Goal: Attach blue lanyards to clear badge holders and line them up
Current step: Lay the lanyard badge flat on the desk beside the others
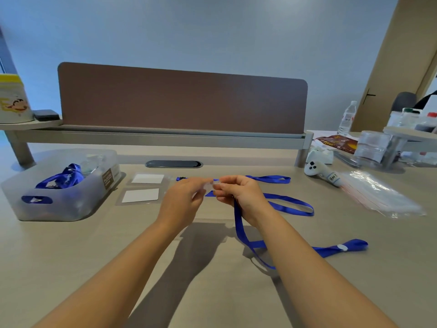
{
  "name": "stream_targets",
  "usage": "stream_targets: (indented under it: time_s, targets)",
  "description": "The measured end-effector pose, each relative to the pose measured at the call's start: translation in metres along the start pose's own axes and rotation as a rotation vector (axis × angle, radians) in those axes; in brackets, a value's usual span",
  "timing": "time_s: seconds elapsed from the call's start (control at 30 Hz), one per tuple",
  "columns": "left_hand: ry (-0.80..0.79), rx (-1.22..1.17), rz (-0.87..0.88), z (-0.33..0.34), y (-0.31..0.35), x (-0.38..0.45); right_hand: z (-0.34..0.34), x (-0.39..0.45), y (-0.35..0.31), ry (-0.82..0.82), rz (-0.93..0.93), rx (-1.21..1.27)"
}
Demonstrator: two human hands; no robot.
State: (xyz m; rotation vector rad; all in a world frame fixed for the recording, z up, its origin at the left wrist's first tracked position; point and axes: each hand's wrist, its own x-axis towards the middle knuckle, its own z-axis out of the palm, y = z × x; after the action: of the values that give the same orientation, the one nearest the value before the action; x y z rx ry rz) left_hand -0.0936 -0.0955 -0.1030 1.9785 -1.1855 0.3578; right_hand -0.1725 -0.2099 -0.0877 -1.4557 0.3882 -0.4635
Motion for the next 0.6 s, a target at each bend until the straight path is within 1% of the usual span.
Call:
stream_targets:
  time_s: [0.1,0.23,0.4,0.5,0.6]
  targets:
    - [0.023,-0.019,-0.034,-0.003,-0.002,-0.002,0.006,0.001,0.001,-0.015,0.023,0.066]
    - [0.025,-0.132,-0.114,-0.005,-0.003,-0.001,0.012,0.004,0.003,-0.024,0.04,0.119]
    - [-0.038,-0.212,-0.156,-0.007,-0.008,0.001,0.017,0.007,0.005,-0.025,0.043,0.09]
    - [-0.034,-0.15,-0.141,-0.01,-0.012,0.0,0.018,0.007,0.004,-0.032,0.029,0.088]
    - [-0.013,0.032,-0.046,-0.011,-0.016,-0.001,0.02,0.008,0.004,0.002,0.027,0.086]
